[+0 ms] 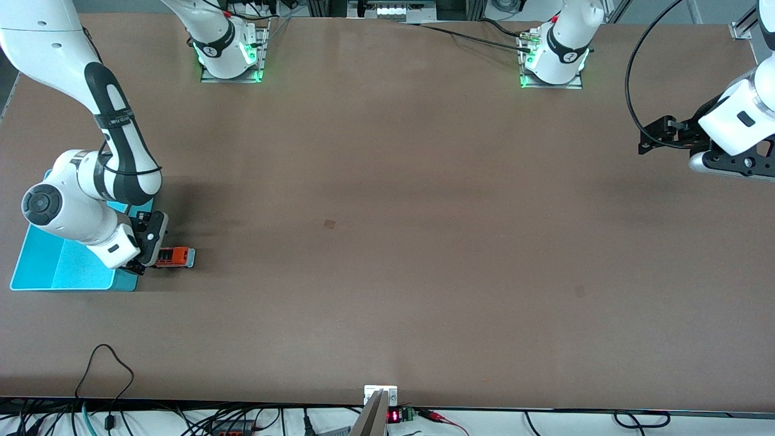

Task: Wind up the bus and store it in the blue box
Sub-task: 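Close the right gripper on the orange bus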

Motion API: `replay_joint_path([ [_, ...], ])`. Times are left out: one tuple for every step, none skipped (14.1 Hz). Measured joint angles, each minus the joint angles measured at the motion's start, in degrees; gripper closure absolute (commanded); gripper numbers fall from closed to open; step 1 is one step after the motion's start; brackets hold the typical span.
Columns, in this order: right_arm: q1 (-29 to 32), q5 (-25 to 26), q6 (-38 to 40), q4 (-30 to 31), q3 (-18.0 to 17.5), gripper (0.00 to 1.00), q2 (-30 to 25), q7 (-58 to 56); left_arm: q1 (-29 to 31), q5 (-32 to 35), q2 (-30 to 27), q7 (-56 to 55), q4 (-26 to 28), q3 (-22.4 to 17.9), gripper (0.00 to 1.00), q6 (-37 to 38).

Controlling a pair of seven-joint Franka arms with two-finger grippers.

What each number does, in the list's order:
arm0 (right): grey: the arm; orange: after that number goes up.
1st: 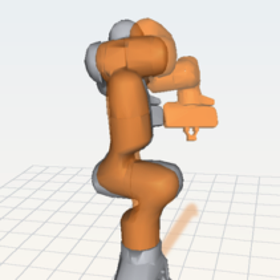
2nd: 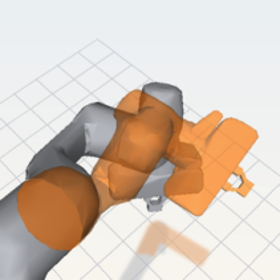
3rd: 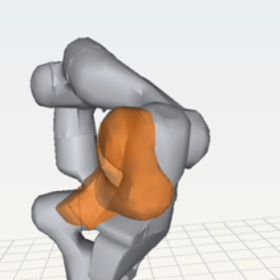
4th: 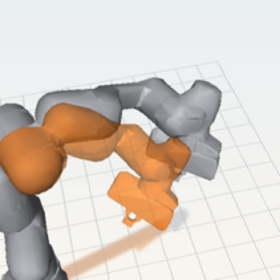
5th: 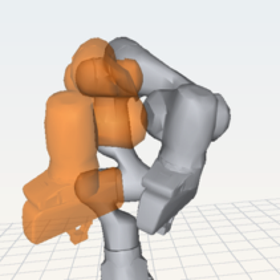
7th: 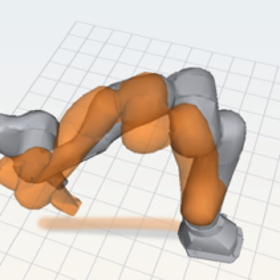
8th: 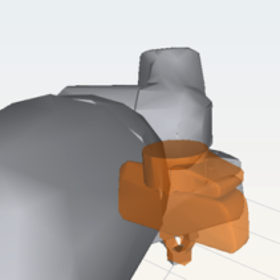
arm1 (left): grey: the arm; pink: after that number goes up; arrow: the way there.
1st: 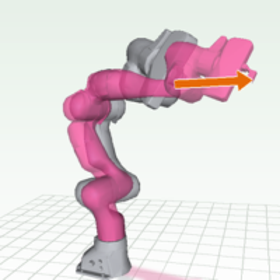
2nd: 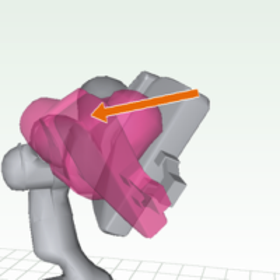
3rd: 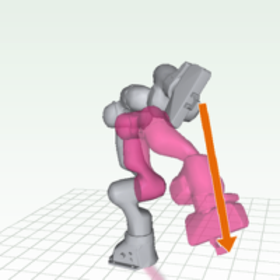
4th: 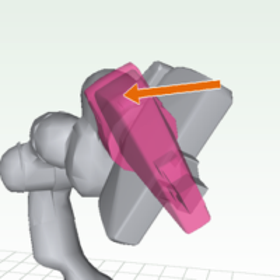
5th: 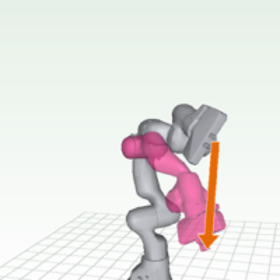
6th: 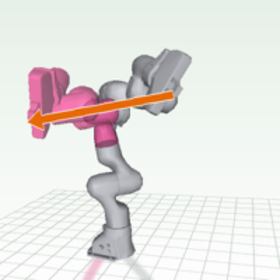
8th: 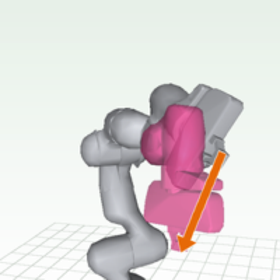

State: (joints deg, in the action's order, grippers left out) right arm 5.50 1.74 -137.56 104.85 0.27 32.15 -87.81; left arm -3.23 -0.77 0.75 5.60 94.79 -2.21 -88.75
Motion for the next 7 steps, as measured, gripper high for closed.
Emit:
replay_joint_path([
  [0.1,0.0,-0.8,0.0,0.0,0.00,0.4,0.0,0.0,0.0,0.0,0.0,0.0,0.0,0.00,0.0],
  [0.1,0.0,-1.4,0.0,0.0,0.00,0.8,0.0,0.0,0.0,0.0,0.0,0.0,0.0,0.00,0.0],
  [0.1,0.0,-2.0,0.0,0.0,0.00,1.2,-0.1,0.0,0.0,0.0,0.0,0.0,0.0,0.00,0.0],
  [0.1,0.0,-2.5,0.0,-0.1,0.00,1.6,-0.1,0.0,0.0,0.0,0.0,0.0,0.0,0.00,0.0],
  [0.1,0.0,-3.2,0.0,-0.1,0.00,1.9,-0.1,0.0,0.0,0.0,0.0,0.0,0.0,0.00,0.0],
  [0.1,0.0,-3.7,0.0,-0.2,0.00,2.3,-0.1,0.0,0.0,0.0,0.0,0.0,0.0,0.00,0.0],
  [0.1,0.0,-4.1,0.0,-0.2,0.00,2.6,-0.1,0.0,0.0,0.0,0.0,0.0,0.0,0.00,0.0],
])
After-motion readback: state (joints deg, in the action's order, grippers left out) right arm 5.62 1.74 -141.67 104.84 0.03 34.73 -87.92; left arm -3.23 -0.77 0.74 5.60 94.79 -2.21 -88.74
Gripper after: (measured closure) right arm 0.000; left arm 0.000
